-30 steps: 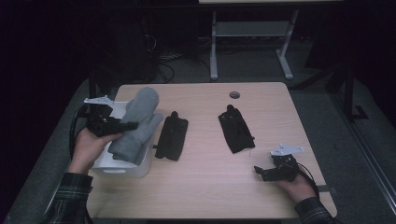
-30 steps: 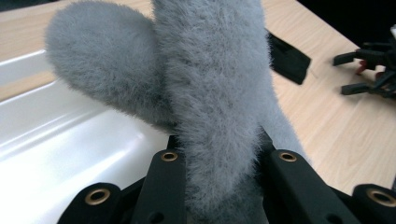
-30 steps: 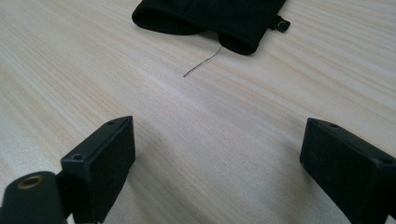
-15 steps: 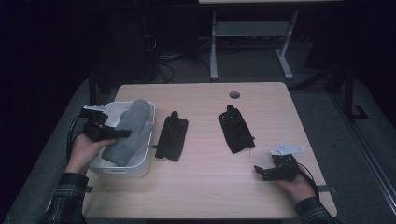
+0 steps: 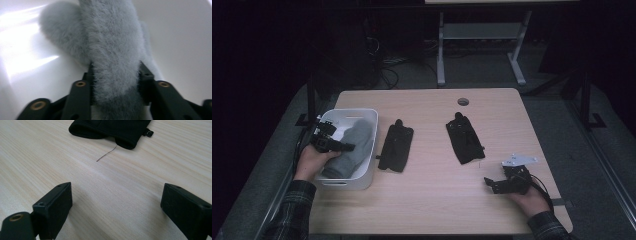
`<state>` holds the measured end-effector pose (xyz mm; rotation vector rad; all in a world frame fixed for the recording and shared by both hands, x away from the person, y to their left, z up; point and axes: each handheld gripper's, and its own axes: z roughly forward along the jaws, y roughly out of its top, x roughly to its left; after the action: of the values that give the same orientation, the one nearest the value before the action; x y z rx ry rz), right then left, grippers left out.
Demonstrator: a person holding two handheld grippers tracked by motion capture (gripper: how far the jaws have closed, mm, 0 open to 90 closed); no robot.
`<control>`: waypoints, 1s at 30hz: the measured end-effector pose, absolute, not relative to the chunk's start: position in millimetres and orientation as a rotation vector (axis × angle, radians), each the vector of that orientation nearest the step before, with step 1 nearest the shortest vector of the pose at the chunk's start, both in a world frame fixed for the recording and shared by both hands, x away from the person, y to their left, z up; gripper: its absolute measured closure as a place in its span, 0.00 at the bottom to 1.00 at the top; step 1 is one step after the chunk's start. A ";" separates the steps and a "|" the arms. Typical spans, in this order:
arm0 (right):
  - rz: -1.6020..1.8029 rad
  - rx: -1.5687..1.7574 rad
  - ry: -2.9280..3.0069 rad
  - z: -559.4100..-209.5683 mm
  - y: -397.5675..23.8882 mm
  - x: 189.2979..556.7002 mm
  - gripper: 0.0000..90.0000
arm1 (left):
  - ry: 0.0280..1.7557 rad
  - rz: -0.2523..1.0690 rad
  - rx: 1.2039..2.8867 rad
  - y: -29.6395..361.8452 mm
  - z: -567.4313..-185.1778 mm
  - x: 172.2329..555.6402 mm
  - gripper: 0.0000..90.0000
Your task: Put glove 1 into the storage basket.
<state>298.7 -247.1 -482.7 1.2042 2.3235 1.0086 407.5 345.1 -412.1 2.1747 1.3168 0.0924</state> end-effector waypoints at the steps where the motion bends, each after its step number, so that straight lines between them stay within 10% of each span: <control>1: 1.009 1.204 2.324 -482.7 -247.1 298.7 0.11 | 1.327 0.103 2.173 345.3 -412.2 407.6 0.66; 13: 1.009 1.205 2.324 -482.8 -247.1 298.7 0.11 | 1.318 0.296 2.134 349.7 -398.8 401.2 0.20; 30: 1.008 1.204 2.323 -482.8 -247.1 298.7 0.11 | 1.147 0.360 2.045 313.6 -354.4 386.2 0.17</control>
<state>298.7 -247.1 -482.8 1.2042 2.3234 1.0084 386.2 313.6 -354.4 2.0450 1.1474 0.3604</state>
